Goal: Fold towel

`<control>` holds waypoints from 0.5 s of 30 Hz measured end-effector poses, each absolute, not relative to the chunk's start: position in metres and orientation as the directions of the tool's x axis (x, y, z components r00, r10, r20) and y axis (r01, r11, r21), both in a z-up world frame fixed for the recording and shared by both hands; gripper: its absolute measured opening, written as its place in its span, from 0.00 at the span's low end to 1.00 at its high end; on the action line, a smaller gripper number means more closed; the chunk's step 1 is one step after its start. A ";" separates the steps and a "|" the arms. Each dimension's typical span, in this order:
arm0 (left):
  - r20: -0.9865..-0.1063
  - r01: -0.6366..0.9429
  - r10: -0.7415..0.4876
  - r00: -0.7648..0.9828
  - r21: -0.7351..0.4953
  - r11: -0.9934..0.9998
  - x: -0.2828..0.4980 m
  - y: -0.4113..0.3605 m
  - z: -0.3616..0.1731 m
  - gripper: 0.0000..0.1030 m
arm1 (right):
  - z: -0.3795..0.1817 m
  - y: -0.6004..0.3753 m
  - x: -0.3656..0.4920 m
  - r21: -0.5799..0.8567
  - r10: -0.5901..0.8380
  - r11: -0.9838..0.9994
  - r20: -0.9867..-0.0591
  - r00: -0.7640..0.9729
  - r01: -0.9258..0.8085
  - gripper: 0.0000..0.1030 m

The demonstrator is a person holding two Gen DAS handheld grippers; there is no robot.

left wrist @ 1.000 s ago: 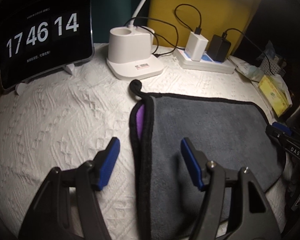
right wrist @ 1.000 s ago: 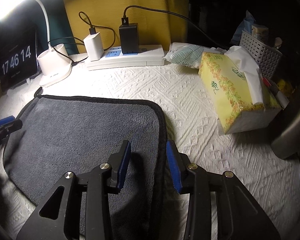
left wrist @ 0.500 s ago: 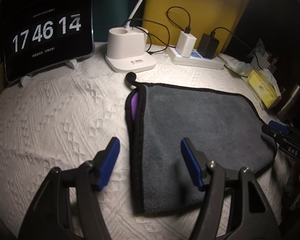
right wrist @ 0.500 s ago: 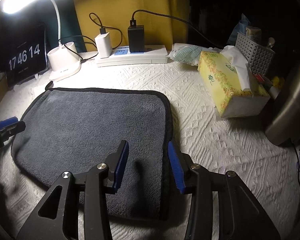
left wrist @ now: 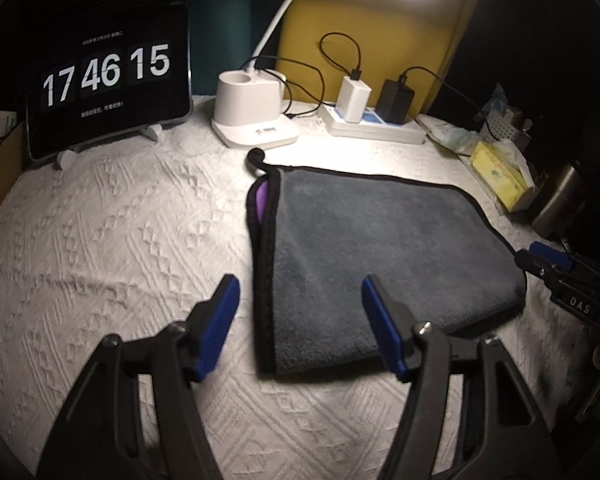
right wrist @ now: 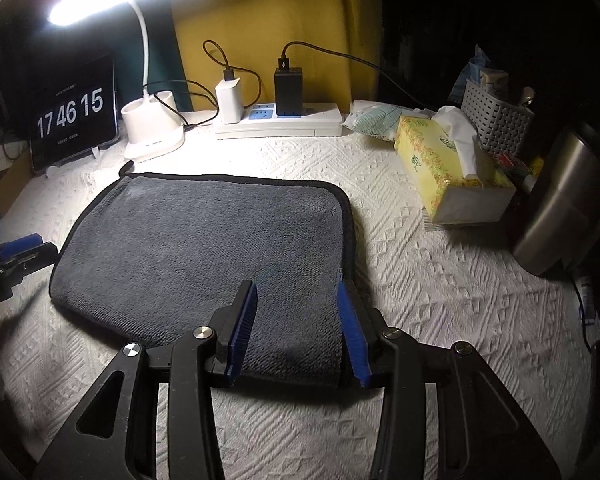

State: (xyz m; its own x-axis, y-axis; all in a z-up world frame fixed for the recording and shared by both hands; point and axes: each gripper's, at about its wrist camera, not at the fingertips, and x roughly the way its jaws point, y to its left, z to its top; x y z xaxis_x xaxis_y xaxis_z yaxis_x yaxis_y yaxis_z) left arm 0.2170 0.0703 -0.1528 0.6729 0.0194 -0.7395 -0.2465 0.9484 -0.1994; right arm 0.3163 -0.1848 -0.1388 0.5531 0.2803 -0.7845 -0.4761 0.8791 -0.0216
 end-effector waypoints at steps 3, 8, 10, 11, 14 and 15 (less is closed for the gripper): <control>-0.733 -0.249 0.023 0.680 -0.201 0.948 0.210 0.068 -0.149 0.64 | -0.134 -0.185 0.307 -0.021 0.286 0.877 -0.780 0.557 -0.480 0.43; -0.719 -0.247 0.023 0.694 -0.209 0.946 0.196 0.065 -0.143 0.70 | -0.127 -0.186 0.294 -0.022 0.292 0.875 -0.771 0.566 -0.483 0.43; -0.714 -0.244 0.021 0.700 -0.211 0.947 0.191 0.063 -0.140 0.73 | -0.125 -0.188 0.289 -0.020 0.295 0.876 -0.768 0.568 -0.482 0.43; -0.711 -0.242 0.020 0.702 -0.211 0.947 0.189 0.062 -0.139 0.73 | -0.124 -0.188 0.286 -0.019 0.296 0.876 -0.767 0.570 -0.482 0.43; -0.706 -0.238 0.022 0.708 -0.209 0.948 0.181 0.058 -0.135 0.76 | -0.120 -0.189 0.277 -0.019 0.301 0.875 -0.762 0.574 -0.484 0.43; -0.704 -0.237 0.022 0.710 -0.209 0.949 0.179 0.056 -0.134 0.78 | -0.118 -0.189 0.274 -0.019 0.303 0.874 -0.759 0.576 -0.485 0.43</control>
State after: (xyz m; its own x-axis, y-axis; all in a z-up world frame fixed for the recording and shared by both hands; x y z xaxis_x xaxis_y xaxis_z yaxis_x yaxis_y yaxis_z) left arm 0.1794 0.0562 -0.1343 0.7099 0.0220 -0.7040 -0.2371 0.9487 -0.2094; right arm 0.2739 -0.1892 -0.1179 0.5762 0.3033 -0.7590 -0.4853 0.8741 -0.0191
